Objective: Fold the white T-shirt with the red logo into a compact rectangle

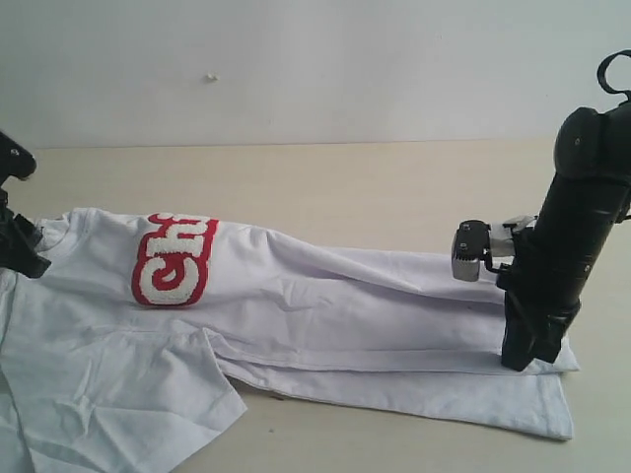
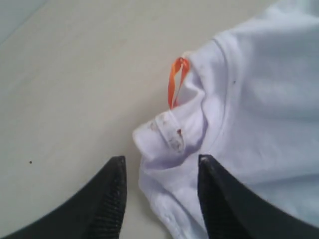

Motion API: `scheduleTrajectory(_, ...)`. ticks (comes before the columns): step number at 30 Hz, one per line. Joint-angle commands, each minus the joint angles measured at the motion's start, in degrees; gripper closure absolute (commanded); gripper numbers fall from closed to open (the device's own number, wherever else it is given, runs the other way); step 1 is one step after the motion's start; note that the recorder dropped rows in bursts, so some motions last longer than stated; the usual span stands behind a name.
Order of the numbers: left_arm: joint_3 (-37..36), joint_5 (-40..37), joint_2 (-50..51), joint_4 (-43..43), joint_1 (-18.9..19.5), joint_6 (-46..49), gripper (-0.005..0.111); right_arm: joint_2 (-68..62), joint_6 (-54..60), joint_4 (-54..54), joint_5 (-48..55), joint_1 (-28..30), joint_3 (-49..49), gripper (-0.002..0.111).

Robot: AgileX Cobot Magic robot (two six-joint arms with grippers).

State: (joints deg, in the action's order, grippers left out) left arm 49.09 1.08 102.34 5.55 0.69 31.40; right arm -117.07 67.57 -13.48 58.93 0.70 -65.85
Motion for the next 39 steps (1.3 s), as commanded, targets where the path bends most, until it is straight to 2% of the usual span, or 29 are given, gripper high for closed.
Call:
scheduleTrajectory(1, 0.21, -0.39, -3.31, -0.87, 0.47, -3.42, 0.062, 0.19, 0.31, 2.79, -1.63, -0.05, 1.42, 0.108)
scheduleTrajectory(7, 0.21, -1.48, -5.81, -0.87, 0.47, -7.79, 0.062, 2.88, -0.14, 1.28, -6.00, -0.05, 1.42, 0.108)
scheduleTrajectory(13, 0.21, -11.53, -5.81, -1.59, -0.10, -12.85, 0.062, 4.59, 1.66, -3.68, -4.84, -0.05, 1.42, 0.108)
scheduleTrajectory(18, -1.59, -13.87, -5.70, -2.02, -5.05, -12.18, 0.062, 4.85, 1.28, -3.92, -8.63, -0.05, 1.42, 0.108)
scheduleTrajectory(20, -1.81, -14.54, -5.25, -1.89, -7.54, -11.41, 0.066, 4.85, 1.28, -3.92, -10.07, -0.05, 1.42, 0.108)
scheduleTrajectory(21, -1.81, -15.09, -4.99, -1.89, -8.47, -11.01, 0.072, 4.74, 1.28, -3.60, -12.25, -0.05, 1.42, 0.108)
scheduleTrajectory(23, -1.81, -15.33, -4.52, -1.77, -8.79, -10.89, 0.083, 4.74, 1.28, -3.60, -15.03, -0.05, 1.42, 0.108)
scheduleTrajectory(27, -1.81, -15.31, -4.42, -1.77, -8.79, -10.67, 0.093, 4.05, 1.28, -3.31, -18.71, -0.05, 1.42, 0.108)
scheduleTrajectory(34, -1.81, -14.57, -4.42, -1.77, -8.79, -10.67, 0.094, 3.14, 1.15, -2.91, -28.26, -0.05, 1.42, 0.108)
scheduleTrajectory(39, -1.81, -14.30, -4.31, -1.77, -8.79, -10.67, 0.094, 3.82, -3.72, -2.91, -41.06, -0.05, 1.42, 0.108)
